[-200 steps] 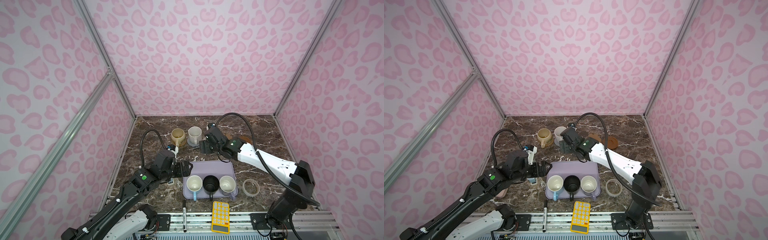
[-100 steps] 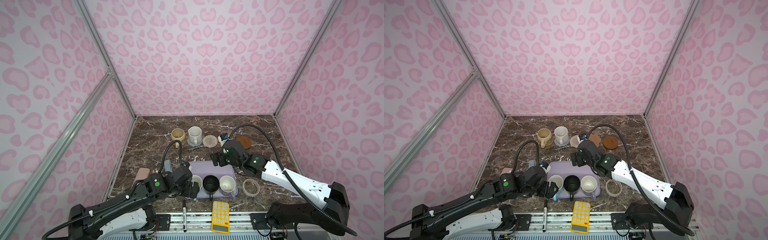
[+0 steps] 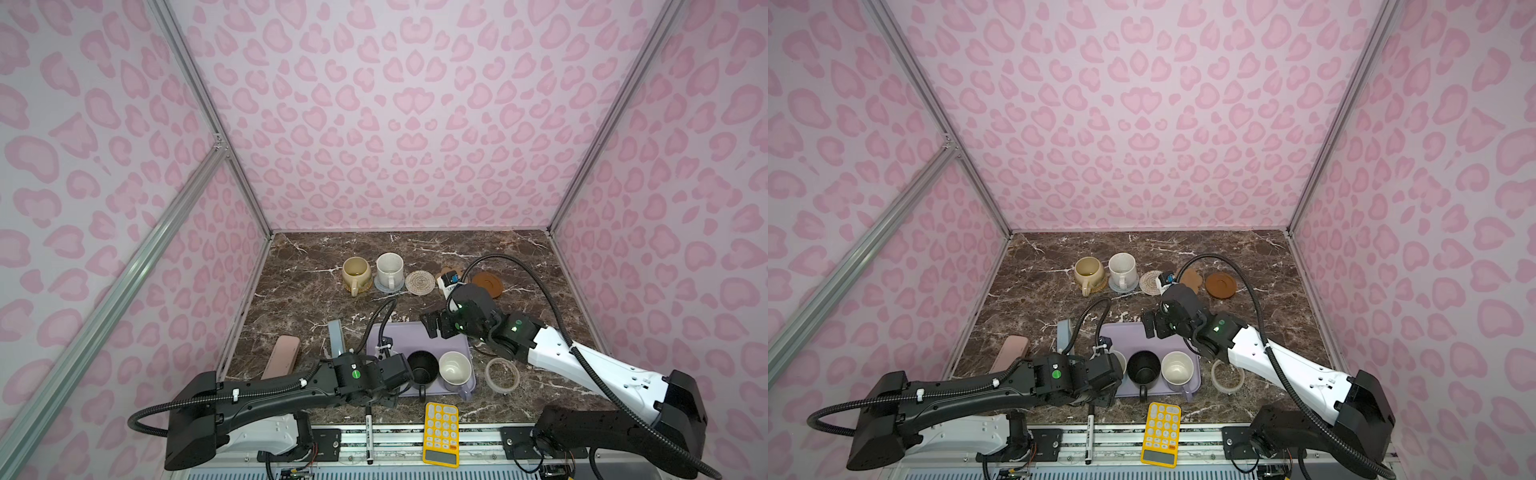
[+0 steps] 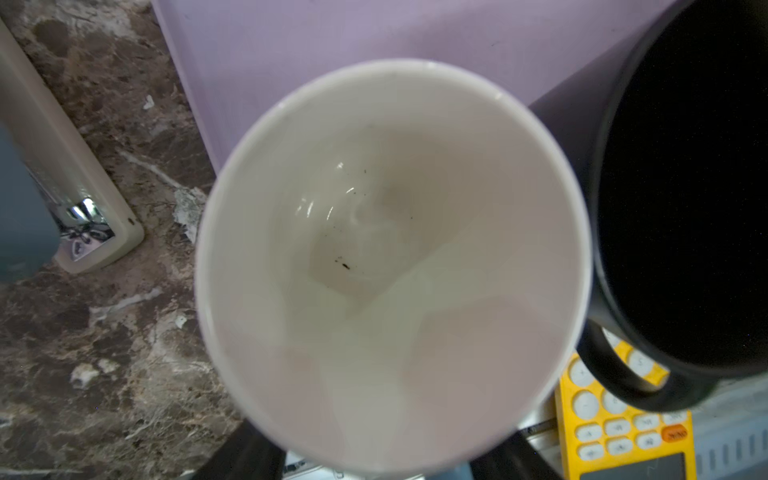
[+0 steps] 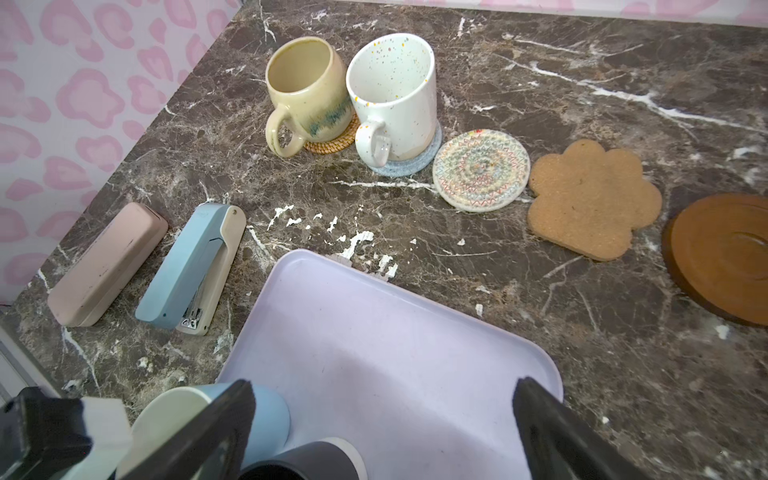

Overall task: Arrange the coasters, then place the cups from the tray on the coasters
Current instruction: 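Grasp the light blue mug on the tray with the left gripper and lift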

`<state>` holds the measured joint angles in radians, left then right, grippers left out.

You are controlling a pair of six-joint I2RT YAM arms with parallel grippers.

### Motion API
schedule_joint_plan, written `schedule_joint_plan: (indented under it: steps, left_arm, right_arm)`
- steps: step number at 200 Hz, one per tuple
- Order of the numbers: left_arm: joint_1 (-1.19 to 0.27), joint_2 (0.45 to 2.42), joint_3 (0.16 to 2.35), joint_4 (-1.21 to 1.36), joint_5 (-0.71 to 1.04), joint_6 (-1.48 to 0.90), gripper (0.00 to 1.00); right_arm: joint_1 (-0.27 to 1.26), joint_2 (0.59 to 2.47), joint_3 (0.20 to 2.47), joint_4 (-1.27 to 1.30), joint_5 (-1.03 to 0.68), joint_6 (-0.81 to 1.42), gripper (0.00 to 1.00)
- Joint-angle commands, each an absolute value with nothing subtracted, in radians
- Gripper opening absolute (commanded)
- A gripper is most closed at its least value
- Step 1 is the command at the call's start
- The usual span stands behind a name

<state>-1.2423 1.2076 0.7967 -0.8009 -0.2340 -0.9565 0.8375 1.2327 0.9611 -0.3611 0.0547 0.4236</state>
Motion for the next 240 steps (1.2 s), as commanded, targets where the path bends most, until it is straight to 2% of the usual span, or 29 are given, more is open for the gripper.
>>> schedule_joint_plan:
  steps: [1,47,58,93,132,183,240]
  left_arm:
    - [-1.258,1.229,0.811,-0.799,-0.310,-1.003,0.56]
    - [-1.275,1.296,0.833,-0.834,-0.404,-1.031,0.38]
    - [-1.276,1.304,0.835,-0.832,-0.407,-1.030,0.30]
    - [-1.276,1.296,0.842,-0.836,-0.419,-1.027,0.19]
    - [-1.277,1.271,0.867,-0.888,-0.483,-1.043,0.03]
    - [-1.237,1.215,0.923,-0.916,-0.537,-0.990,0.03]
    - [-1.119,1.207,1.061,-0.901,-0.573,-0.819,0.03]
  right_arm:
    - [0.836,1.221,0.950,-0.335,0.052,0.422,0.99]
    - [0.836,1.191,0.923,-0.305,0.055,0.436,0.99]
    - [0.836,1.184,0.916,-0.295,0.054,0.439,0.99]
    - [0.836,1.185,0.917,-0.290,0.055,0.442,0.98]
    - [0.836,1.186,0.915,-0.275,0.033,0.440,0.98]
    - [0.824,1.155,0.876,-0.223,0.019,0.445,0.97]
    - [0.761,1.138,0.849,-0.157,-0.102,0.470,0.97]
